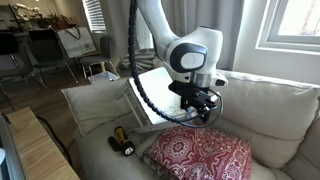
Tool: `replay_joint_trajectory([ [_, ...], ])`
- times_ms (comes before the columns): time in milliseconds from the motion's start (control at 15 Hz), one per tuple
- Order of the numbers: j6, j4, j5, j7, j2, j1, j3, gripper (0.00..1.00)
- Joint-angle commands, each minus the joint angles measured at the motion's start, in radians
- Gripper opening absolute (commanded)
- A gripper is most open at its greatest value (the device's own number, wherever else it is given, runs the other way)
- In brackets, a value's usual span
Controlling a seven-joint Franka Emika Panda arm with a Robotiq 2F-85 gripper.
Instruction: Lift the lying chair on the sofa to make it stand on its legs on the sofa seat
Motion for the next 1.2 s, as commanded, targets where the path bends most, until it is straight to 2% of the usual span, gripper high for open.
replay_joint_trajectory([
  [0, 0.021, -0.189, -0.013, 0.054, -0.201, 0.002, -0.007, 0.00],
  [333, 0.065, -0.308, -0.009, 0.063, -0.326, 0.003, -0.002, 0.00],
  [667, 0.137, -0.383, -0.011, 0.064, -0.390, 0.001, 0.014, 0.00],
  [867, 0.199, -0.412, -0.032, 0.092, -0.406, 0.025, 0.005, 0.00],
  [1133, 0.157, -0.412, 0.005, 0.078, -0.444, -0.015, 0.052, 0.00],
])
